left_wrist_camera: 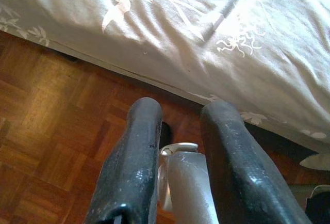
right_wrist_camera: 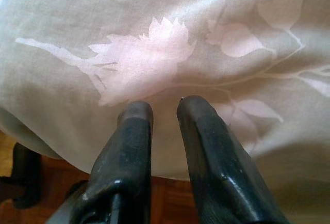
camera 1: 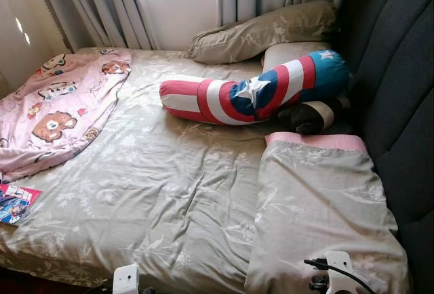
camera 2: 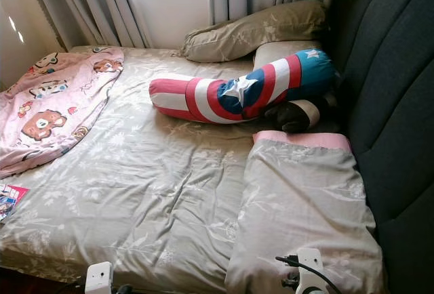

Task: Clean up the room

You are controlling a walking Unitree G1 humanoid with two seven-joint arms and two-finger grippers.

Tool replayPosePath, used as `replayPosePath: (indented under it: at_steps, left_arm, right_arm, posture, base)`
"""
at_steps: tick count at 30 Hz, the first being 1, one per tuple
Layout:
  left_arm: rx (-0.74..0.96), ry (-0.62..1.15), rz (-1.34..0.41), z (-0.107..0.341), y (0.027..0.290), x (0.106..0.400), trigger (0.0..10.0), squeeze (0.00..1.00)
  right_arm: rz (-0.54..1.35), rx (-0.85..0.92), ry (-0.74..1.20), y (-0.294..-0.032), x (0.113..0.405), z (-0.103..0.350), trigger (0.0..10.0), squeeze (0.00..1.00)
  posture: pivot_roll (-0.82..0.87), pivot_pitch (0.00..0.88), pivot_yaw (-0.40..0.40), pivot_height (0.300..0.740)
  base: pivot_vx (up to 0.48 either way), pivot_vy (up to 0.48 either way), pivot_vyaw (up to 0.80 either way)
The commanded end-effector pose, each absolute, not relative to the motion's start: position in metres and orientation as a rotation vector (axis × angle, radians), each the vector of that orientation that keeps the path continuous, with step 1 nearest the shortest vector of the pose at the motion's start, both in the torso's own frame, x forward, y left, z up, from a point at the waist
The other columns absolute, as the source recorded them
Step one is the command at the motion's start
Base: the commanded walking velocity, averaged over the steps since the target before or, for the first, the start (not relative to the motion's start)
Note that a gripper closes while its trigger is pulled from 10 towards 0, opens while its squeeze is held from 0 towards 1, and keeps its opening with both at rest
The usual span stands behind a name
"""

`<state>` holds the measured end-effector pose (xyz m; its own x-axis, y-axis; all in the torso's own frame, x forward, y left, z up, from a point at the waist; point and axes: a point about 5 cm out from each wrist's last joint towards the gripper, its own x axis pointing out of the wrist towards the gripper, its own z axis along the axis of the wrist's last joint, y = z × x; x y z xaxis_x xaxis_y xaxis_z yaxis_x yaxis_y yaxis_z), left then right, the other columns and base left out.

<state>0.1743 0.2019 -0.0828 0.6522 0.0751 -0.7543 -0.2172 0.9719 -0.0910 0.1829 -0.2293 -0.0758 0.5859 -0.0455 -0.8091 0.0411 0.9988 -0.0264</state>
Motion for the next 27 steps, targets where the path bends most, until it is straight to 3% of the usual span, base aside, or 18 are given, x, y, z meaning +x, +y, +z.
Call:
replayPosePath:
  at_steps: [1, 9, 27]
  left_arm:
    - [-0.175, 0.879, 0.187, -0.087, 0.207, 0.165, 10.0, 0.0]
    - [-0.167, 0.88, 0.185, -0.087, 0.21, 0.163, 10.0, 0.0]
    - [-0.16, 0.882, 0.178, -0.087, 0.212, 0.163, 10.0, 0.0]
  right_arm:
    - [-0.051, -0.005, 0.941, -0.233, 0.182, -0.075, 10.0, 0.0]
    - [-0.078, 0.028, 0.951, -0.238, 0.176, -0.076, 10.0, 0.0]
    - [-0.082, 0.03, 0.966, -0.214, 0.171, -0.085, 10.0, 0.0]
  posture:
    - [-0.02, 0.0, 0.029, 0.74]
    - [-0.01, 0.0, 0.034, 0.74]
    - [-0.02, 0.0, 0.048, 0.74]
  base:
    - [0.0, 0.322, 0.8]
    - [0.0, 0.343, 0.2]
    - [0.0, 0.466, 0.0]
